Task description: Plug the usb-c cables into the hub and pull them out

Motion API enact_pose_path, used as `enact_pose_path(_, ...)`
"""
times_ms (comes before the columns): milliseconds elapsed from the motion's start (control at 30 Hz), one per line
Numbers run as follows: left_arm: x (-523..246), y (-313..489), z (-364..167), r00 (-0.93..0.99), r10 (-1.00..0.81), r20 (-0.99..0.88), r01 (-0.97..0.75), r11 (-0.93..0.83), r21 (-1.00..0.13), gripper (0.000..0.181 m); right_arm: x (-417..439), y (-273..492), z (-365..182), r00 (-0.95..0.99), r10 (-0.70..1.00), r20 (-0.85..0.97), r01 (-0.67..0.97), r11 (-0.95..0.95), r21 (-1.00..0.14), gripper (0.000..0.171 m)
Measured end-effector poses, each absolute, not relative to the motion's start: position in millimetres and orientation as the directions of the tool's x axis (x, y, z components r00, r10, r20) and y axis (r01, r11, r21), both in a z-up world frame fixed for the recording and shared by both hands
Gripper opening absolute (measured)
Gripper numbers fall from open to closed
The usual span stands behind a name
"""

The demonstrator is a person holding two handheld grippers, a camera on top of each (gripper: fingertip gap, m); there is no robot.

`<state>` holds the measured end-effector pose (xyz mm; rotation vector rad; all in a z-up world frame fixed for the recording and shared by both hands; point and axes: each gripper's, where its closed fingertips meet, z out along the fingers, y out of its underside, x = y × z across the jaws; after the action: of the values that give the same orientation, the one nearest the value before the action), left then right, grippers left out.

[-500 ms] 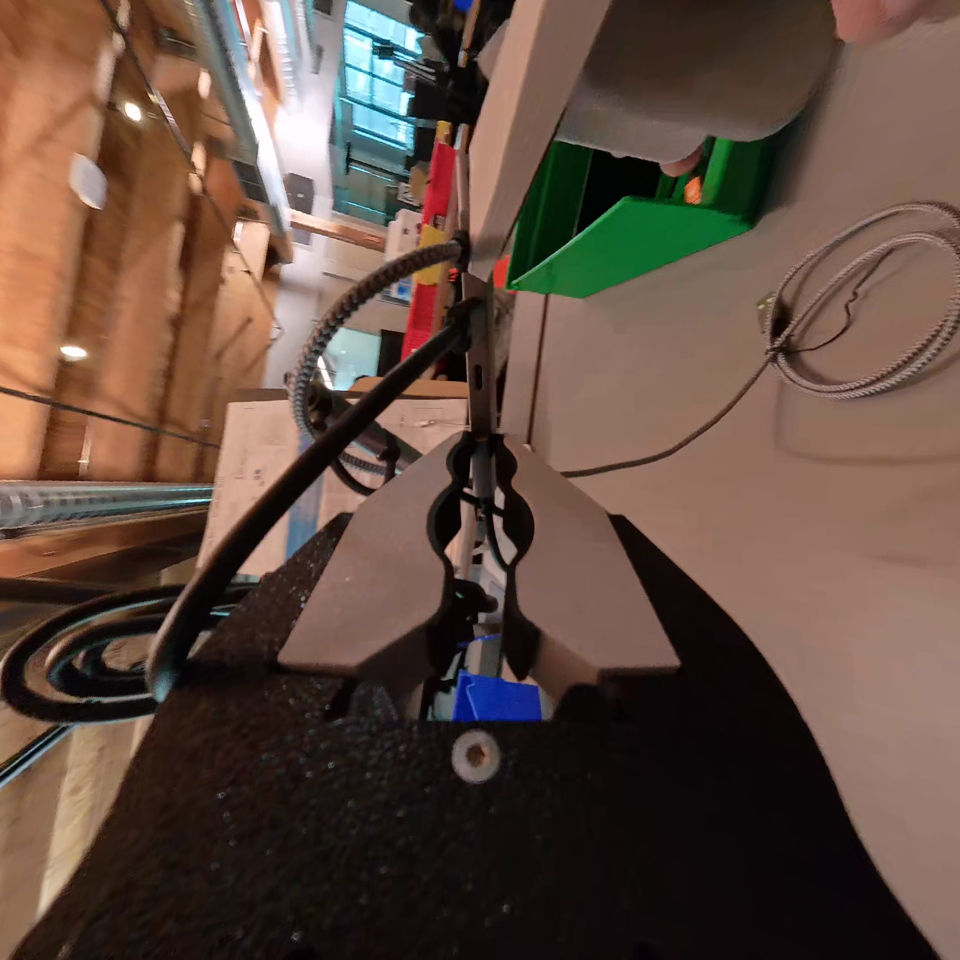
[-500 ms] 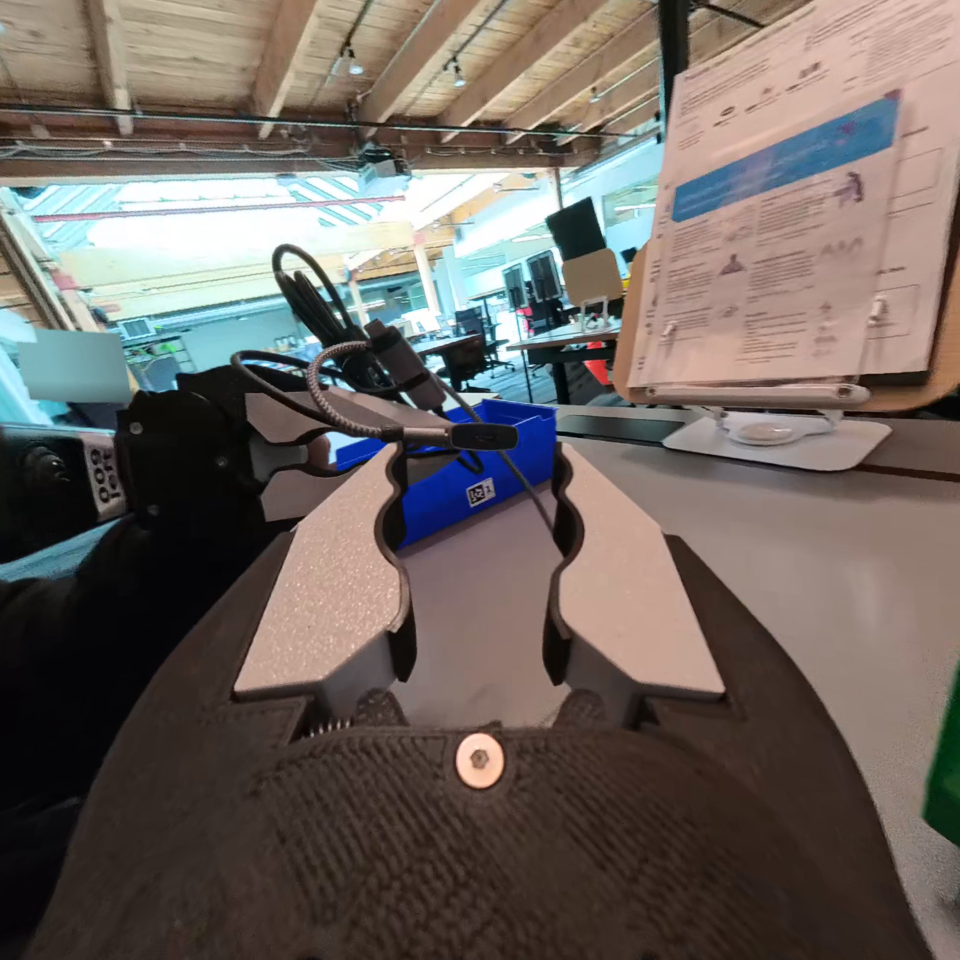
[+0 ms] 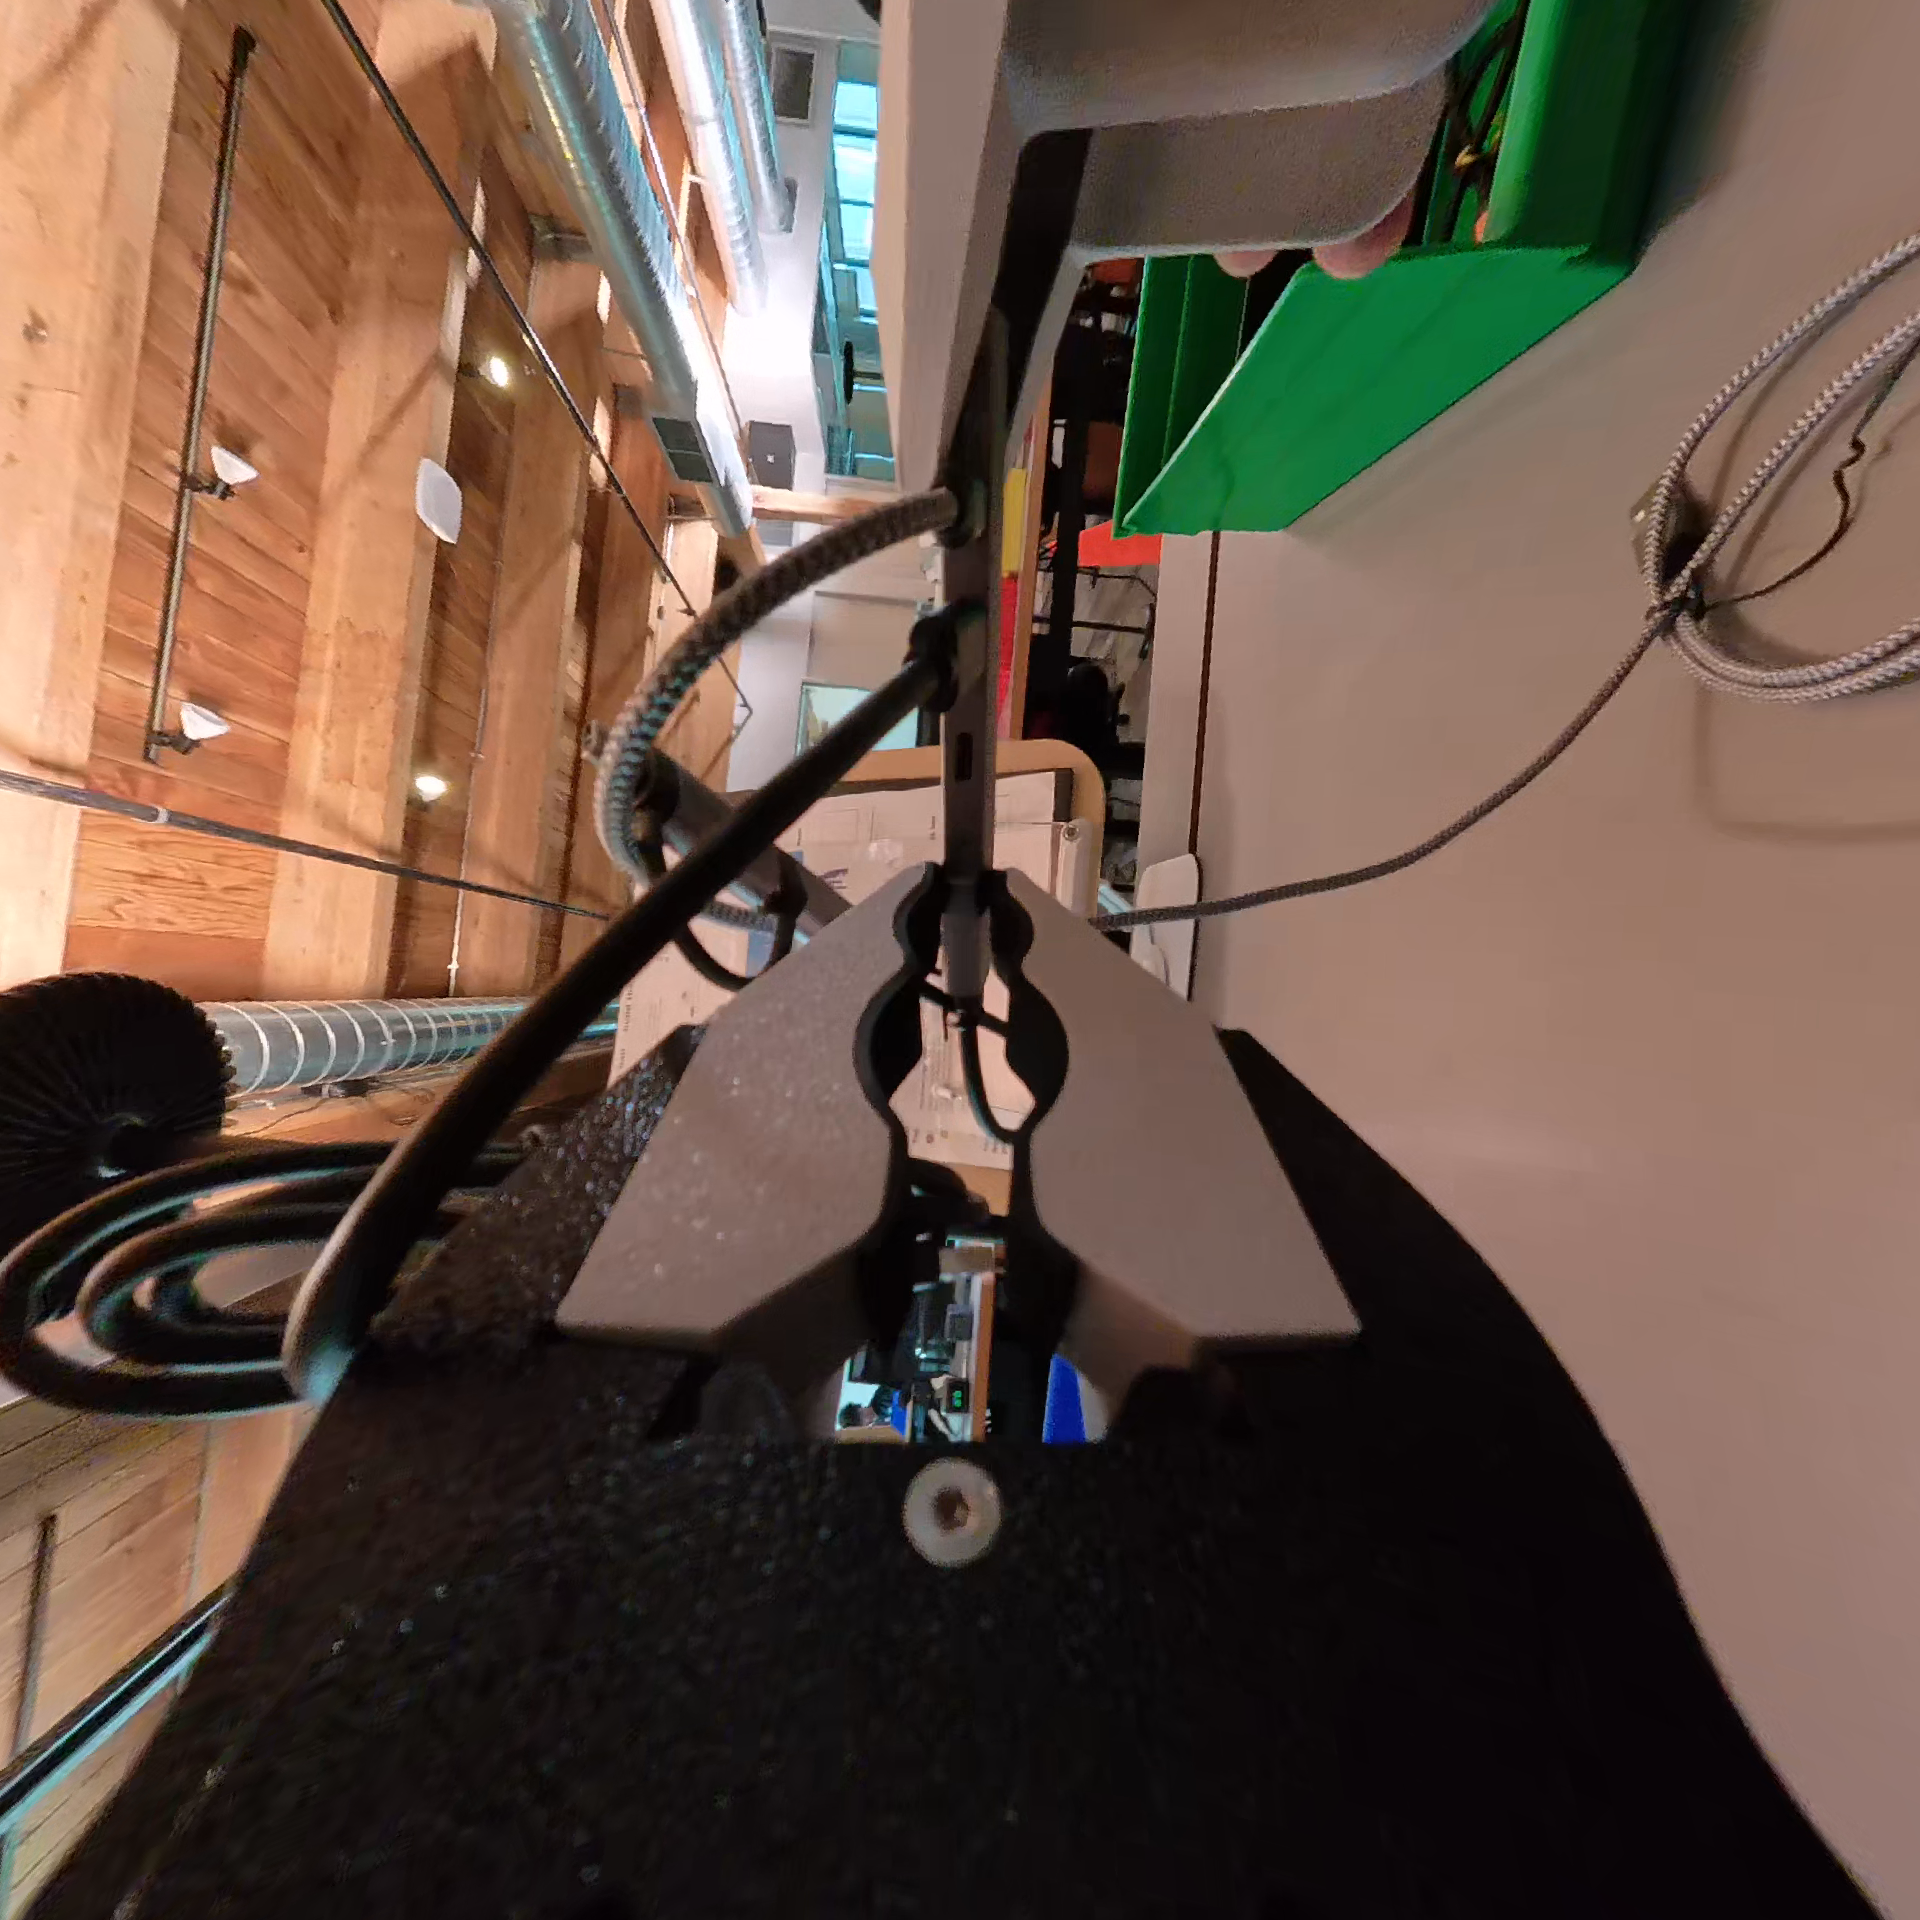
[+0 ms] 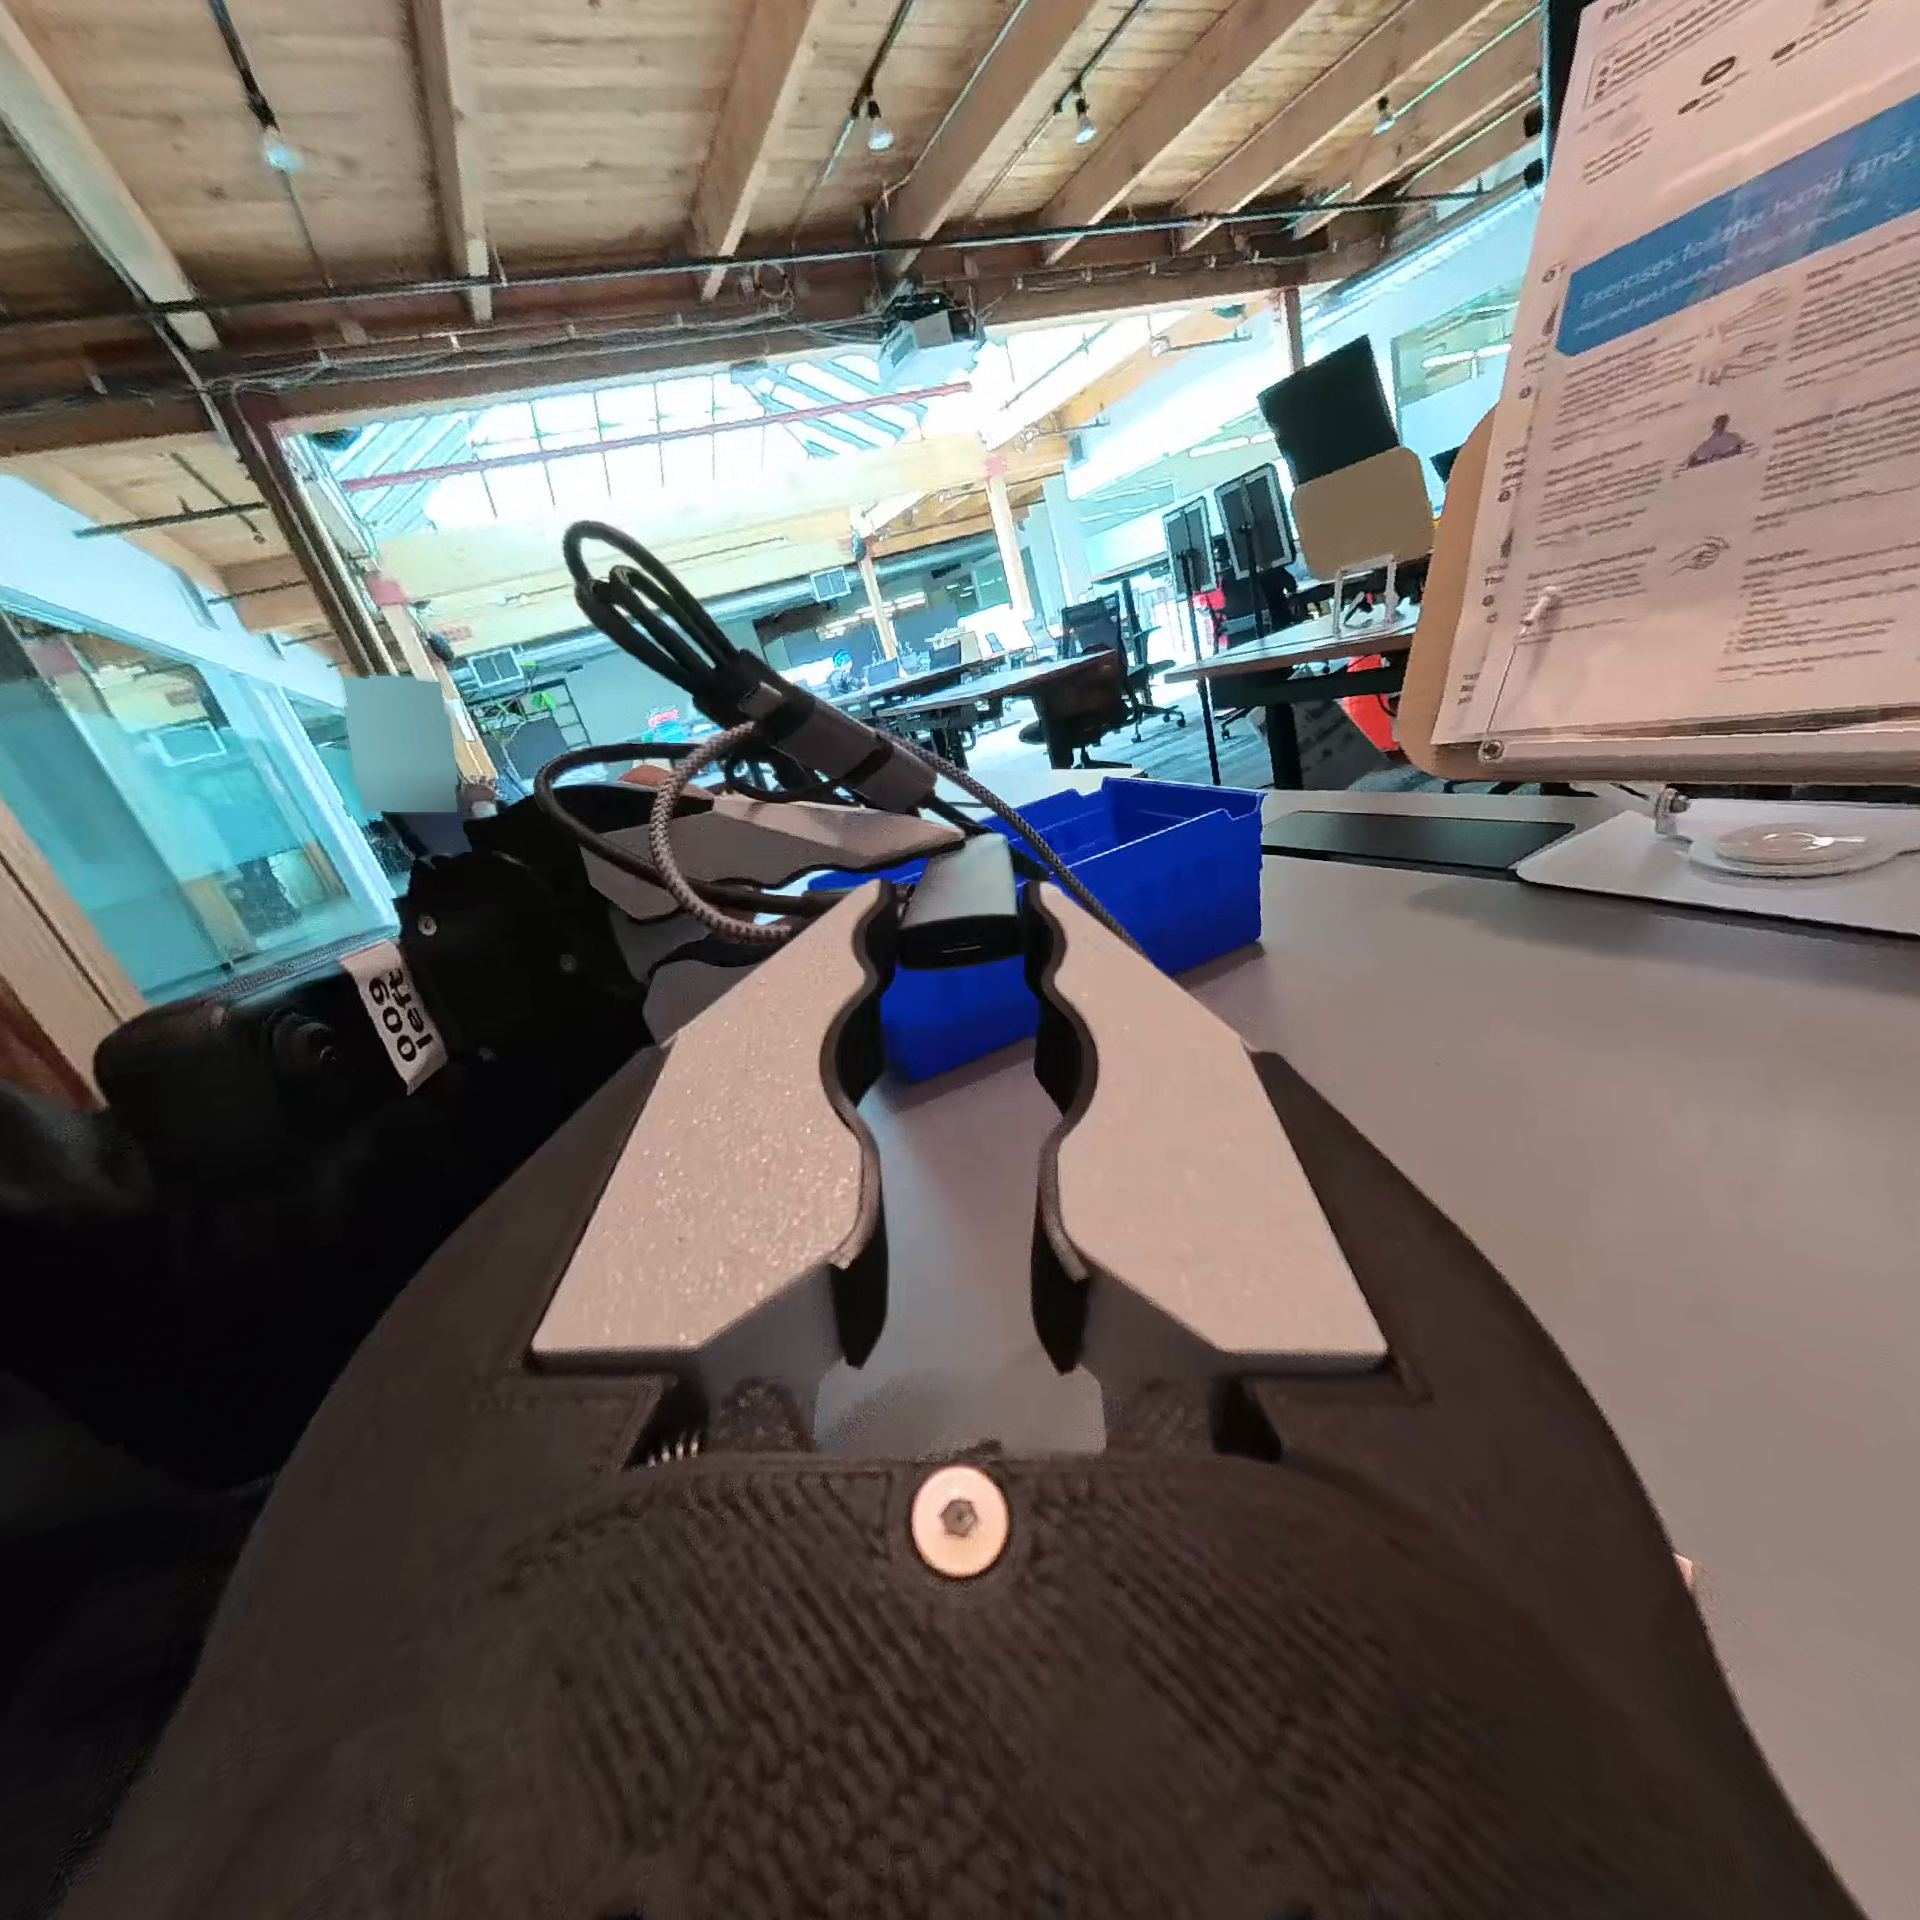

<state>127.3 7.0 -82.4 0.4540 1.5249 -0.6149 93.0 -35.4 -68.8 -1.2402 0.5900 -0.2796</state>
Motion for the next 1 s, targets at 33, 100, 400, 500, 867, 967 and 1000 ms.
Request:
enact_pose_path(33, 127, 6, -83, -0.048, -0.083, -0.995, 0.626, 0.774, -0.094, 0.007, 93, -36, -69, 0.820, -0.506, -0.268, -0.115, 0.313, -0.943, 0.023)
enact_pose_path(100, 128, 5, -83, -0.062, -0.098, -0.993, 0.633, 0.765, -0.115, 0.006, 93, -37, -71, 0.824, -0.506, -0.256, -0.114, 0.294, -0.949, 0.022)
enact_pose_path(400, 127, -4, -80, -0.135, -0.170, -0.976, 0.682, 0.699, -0.216, 0.007, 90, -44, -59, 0.798, -0.598, -0.082, 0.072, 0.229, -0.971, 0.023)
enact_pose_path(500, 118, -11, -91, -0.293, -0.198, -0.935, 0.711, 0.609, -0.352, 0.014, 88, -54, -47, 0.768, -0.639, -0.046, 0.140, 0.237, -0.961, 0.023)
enact_pose_path(867, 79, 57, -218, -0.948, 0.037, -0.315, 0.268, 0.628, -0.730, 0.034, 91, -80, -54, 0.724, -0.683, 0.102, 0.199, 0.064, -0.978, 0.023)
enact_pose_path(967, 107, 64, -179, -0.956, -0.189, -0.222, 0.114, 0.460, -0.881, 0.035, 91, -71, -61, 0.744, -0.656, 0.129, 0.195, 0.029, -0.980, 0.022)
enact_pose_path(1000, 114, 58, -157, -0.943, -0.265, -0.200, 0.099, 0.351, -0.931, 0.036, 89, -67, -60, 0.756, -0.642, 0.124, 0.194, 0.039, -0.980, 0.022)
